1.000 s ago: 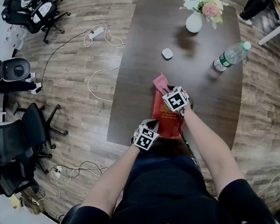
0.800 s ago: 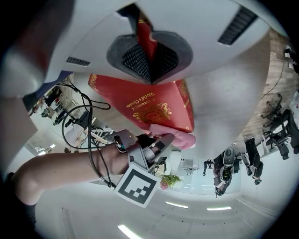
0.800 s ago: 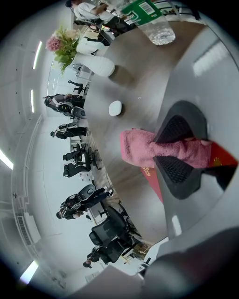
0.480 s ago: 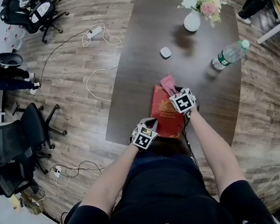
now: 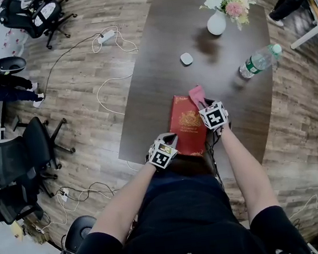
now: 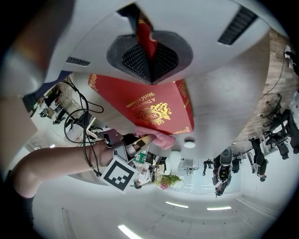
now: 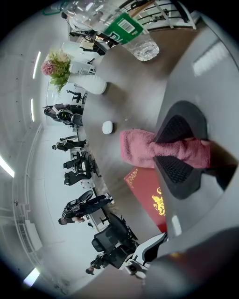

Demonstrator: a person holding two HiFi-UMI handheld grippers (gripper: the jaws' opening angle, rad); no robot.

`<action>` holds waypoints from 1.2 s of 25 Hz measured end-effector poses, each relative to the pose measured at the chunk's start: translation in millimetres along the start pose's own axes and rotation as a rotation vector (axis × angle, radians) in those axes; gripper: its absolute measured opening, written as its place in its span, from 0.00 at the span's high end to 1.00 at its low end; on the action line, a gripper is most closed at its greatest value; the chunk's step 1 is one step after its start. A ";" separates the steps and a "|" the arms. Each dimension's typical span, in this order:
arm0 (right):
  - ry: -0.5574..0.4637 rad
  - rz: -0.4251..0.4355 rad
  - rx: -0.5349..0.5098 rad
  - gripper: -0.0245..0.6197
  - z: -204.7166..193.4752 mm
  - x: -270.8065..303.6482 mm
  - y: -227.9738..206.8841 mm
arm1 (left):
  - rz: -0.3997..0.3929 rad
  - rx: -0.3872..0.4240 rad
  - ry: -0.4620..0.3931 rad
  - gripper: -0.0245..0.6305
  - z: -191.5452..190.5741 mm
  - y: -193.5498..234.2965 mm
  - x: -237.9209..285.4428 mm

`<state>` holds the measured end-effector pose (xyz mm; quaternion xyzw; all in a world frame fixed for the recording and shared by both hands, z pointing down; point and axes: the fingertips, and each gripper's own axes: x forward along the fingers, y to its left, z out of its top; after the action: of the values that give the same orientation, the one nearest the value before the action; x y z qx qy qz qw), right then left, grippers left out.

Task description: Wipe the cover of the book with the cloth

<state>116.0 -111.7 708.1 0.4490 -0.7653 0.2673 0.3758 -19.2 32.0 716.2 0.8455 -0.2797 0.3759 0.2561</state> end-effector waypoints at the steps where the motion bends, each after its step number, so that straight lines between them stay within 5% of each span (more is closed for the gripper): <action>1: -0.002 -0.003 -0.002 0.81 -1.8 -0.1 -2.7 | 0.000 0.002 -0.004 0.97 1.3 0.1 -0.5; 30: 0.017 -0.039 0.039 0.82 -25.3 -14.5 -29.7 | -0.005 0.014 -0.017 0.97 5.4 1.5 2.5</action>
<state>155.4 -99.3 712.9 0.4688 -0.7477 0.2788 0.3787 -16.1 26.8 715.3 0.8512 -0.2771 0.3699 0.2487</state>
